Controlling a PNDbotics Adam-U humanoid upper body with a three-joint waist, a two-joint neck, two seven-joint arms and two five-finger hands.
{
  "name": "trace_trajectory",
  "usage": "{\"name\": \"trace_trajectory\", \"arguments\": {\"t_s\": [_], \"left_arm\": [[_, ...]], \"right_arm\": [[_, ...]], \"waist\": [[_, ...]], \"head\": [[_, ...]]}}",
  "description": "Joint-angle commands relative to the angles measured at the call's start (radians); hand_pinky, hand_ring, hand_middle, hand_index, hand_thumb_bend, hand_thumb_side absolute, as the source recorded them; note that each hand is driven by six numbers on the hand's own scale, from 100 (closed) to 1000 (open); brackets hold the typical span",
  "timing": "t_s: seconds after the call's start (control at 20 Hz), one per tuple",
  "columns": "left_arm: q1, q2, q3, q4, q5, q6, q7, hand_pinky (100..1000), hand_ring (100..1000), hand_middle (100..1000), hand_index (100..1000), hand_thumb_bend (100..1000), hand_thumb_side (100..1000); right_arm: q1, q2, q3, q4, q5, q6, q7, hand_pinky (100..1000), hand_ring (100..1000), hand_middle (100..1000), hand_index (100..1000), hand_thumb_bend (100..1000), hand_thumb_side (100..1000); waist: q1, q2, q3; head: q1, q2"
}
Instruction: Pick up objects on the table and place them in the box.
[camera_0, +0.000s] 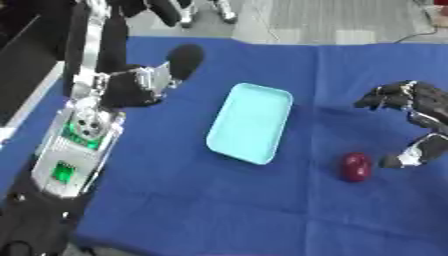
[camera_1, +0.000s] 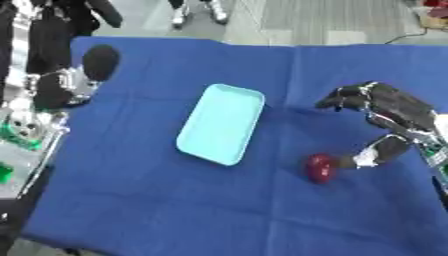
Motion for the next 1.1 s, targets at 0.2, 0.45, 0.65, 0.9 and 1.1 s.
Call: {"name": "trace_trajectory", "arguments": {"t_s": [0.2,0.45,0.65,0.9,1.1], "left_arm": [[-0.013,0.029,0.004,-0.015,0.007,-0.002,-0.002,400,454,623,745,564,619],[-0.012,0.029,0.003,-0.015,0.008,-0.002,-0.003,400,454,624,745,565,619],[-0.013,0.029,0.003,-0.015,0.008,-0.002,-0.003,401,454,624,745,564,619],[-0.014,0.03,0.002,-0.015,0.008,-0.003,-0.004,401,457,625,745,563,619],[-0.014,0.03,0.002,-0.015,0.008,-0.003,-0.005,401,457,625,745,562,619]], "right_arm": [[0.004,-0.014,0.007,-0.027,0.001,-0.005,-0.017,433,531,637,816,744,1000],[0.014,-0.015,0.017,-0.044,-0.002,-0.001,-0.028,427,521,621,781,733,1000],[0.022,-0.017,0.03,-0.051,0.002,-0.007,-0.028,431,522,619,779,730,1000],[0.027,-0.018,0.047,-0.056,0.011,-0.02,-0.023,432,521,610,770,722,1000],[0.03,-0.017,0.058,-0.056,0.025,-0.024,-0.026,431,519,599,768,717,1000]], "waist": [[-0.007,-0.017,0.004],[-0.008,-0.016,0.006],[-0.009,-0.017,0.006],[-0.008,-0.018,0.004],[-0.008,-0.018,0.003]], "head": [[0.016,-0.011],[0.018,-0.01],[0.019,-0.011],[0.019,-0.012],[0.019,-0.013]]}}
